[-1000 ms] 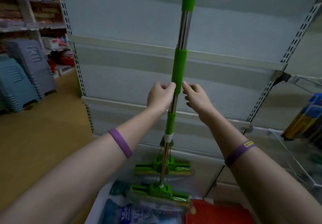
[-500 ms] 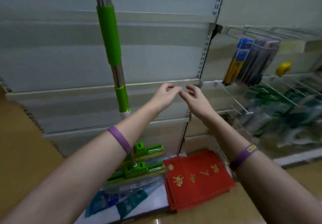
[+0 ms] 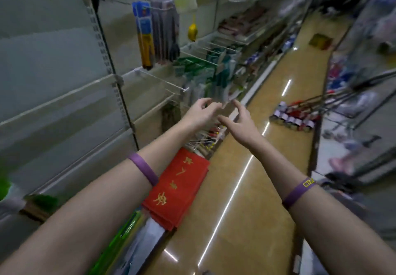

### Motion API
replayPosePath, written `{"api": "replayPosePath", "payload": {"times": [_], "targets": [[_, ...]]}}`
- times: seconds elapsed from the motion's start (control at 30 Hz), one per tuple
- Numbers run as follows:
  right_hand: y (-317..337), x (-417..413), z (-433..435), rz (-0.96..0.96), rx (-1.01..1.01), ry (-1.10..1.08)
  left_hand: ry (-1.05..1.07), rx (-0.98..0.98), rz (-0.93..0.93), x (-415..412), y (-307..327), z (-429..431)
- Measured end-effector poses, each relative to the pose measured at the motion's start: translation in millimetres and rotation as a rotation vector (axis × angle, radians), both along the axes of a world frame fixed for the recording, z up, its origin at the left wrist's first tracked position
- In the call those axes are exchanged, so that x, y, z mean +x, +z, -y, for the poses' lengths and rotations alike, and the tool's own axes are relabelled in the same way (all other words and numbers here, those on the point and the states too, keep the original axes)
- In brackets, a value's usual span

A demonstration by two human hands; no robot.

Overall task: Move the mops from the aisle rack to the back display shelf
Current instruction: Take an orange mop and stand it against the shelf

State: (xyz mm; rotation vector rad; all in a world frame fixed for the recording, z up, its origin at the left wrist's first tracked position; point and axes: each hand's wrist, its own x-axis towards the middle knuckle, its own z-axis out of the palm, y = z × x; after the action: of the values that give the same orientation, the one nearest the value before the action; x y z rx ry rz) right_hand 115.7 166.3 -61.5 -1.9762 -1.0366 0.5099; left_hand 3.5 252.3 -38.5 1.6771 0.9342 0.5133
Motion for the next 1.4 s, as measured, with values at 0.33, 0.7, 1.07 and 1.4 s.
{"api": "replayPosePath", "payload": {"times": [0.33,0.7,1.07,1.4], "targets": [[4.0,81.4,127.3,-0.038,0.014,-0.357,-0.4,0.027,0.033,108.7,11.2,89.0],[-4.2,161.2,238.5,-0.171,0.247,-0.604,-0.468,-0.139,0.178,189.4,7.0,168.9],[-7.2,230.5,230.8,-0.184,0.228,-0.539,-0.434,-0.097,0.12,265.0,-4.8,162.0],[-22.9,330.1,144.8,-0.191,0.247,-0.493,-0.438,-0.068,0.049,361.8,-31.7,75.9]]}}
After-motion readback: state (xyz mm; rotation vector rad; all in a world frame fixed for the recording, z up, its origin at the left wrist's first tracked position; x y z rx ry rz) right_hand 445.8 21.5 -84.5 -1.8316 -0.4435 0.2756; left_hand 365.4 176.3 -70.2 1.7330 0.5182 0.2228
